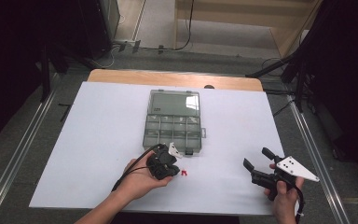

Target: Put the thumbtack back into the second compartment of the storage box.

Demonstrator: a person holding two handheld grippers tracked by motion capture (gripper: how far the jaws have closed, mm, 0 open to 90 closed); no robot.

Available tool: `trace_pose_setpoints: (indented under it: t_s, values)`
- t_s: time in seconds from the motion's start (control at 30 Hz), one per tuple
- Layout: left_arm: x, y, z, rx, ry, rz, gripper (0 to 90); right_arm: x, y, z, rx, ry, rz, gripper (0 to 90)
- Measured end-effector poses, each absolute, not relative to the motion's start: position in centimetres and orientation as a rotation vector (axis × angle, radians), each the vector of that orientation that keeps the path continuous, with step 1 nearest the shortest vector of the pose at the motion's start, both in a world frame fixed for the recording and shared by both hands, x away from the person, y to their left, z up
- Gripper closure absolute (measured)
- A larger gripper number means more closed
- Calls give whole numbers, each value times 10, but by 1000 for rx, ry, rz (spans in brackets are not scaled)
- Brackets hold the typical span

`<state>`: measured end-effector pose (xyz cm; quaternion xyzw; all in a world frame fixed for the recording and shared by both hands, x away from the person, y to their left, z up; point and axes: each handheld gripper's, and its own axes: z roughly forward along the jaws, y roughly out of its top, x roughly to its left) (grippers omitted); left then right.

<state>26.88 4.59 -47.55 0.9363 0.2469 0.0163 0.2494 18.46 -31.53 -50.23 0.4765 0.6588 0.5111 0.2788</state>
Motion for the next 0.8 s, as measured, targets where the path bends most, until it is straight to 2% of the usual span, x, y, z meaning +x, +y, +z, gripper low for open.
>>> trace_pose_setpoints:
  t_s: [0.8]
  values:
    - [286, 61, -453, 2504, 696, 72, 854, 185, -315, -502, 1271, 1768, 1368, 141]
